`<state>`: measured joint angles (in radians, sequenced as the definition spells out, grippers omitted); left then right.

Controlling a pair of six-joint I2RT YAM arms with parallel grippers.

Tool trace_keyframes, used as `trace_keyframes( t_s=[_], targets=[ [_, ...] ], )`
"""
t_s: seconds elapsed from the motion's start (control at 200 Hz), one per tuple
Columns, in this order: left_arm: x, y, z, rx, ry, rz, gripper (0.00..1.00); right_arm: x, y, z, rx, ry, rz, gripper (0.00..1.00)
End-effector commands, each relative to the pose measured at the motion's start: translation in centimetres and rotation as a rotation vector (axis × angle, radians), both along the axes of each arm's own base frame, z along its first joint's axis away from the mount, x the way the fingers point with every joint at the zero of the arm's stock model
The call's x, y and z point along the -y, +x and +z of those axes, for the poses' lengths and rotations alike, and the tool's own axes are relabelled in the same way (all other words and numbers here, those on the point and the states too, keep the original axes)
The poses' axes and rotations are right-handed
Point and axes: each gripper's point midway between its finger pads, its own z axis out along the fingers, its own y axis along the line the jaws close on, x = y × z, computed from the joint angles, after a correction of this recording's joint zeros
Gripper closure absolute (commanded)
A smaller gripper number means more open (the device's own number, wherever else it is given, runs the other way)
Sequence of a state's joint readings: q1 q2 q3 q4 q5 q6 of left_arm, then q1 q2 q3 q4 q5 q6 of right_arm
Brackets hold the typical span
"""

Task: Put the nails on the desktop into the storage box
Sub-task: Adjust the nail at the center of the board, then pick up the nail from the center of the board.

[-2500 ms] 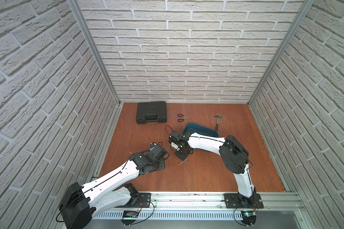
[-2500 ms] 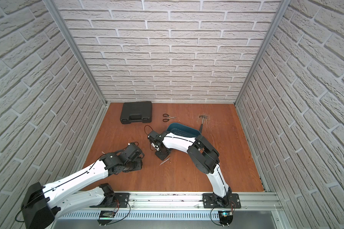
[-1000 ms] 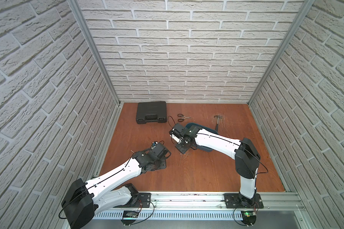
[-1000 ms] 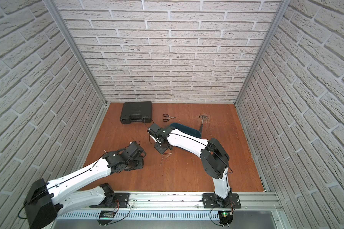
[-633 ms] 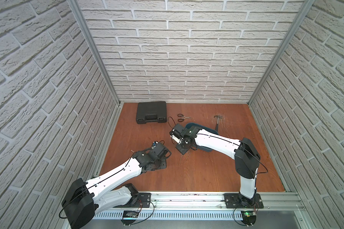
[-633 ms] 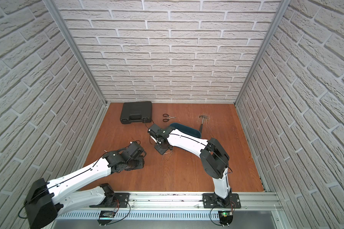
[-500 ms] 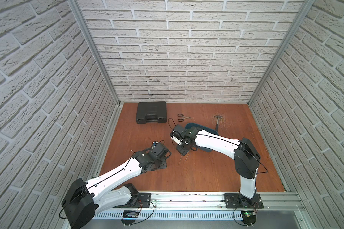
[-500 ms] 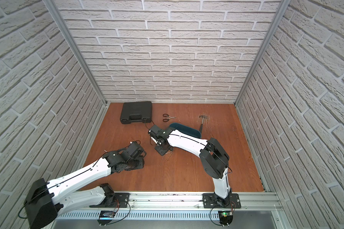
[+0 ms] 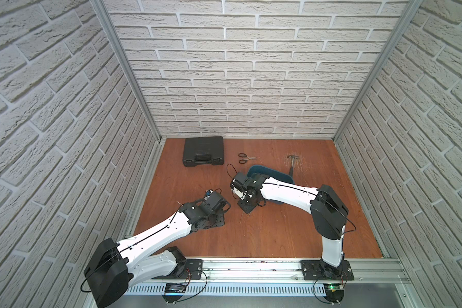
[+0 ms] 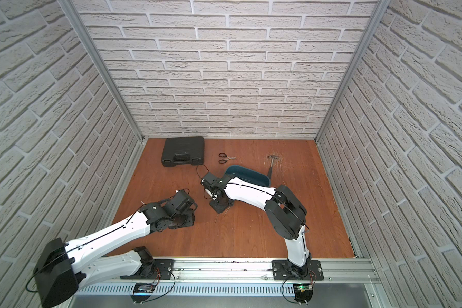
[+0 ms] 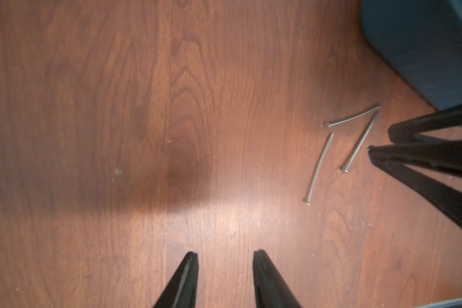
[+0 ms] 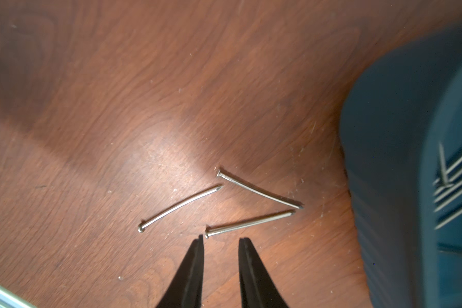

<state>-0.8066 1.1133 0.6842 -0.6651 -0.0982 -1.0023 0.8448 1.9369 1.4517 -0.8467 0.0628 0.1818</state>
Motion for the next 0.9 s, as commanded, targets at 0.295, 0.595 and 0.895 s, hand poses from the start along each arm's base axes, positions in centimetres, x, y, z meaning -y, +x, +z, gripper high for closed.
trace_keyframes(
  t_s=[0.295,0.595,0.895],
  targets=[
    [6.2,3.4,-0.6,-0.021,-0.025,-0.170,0.62,8.0,-0.6,5.8,0.125,0.062,-0.212,0.68],
    [10.8,4.6,-2.3,-0.060,0.013,-0.318,0.63,11.2,-1.2,8.1,0.167,0.111,-0.303,0.64],
    [11.6,3.6,-4.2,-0.115,0.054,-0.371,0.65,12.2,-1.8,8.1,0.166,0.118,-0.327,0.64]
  ],
)
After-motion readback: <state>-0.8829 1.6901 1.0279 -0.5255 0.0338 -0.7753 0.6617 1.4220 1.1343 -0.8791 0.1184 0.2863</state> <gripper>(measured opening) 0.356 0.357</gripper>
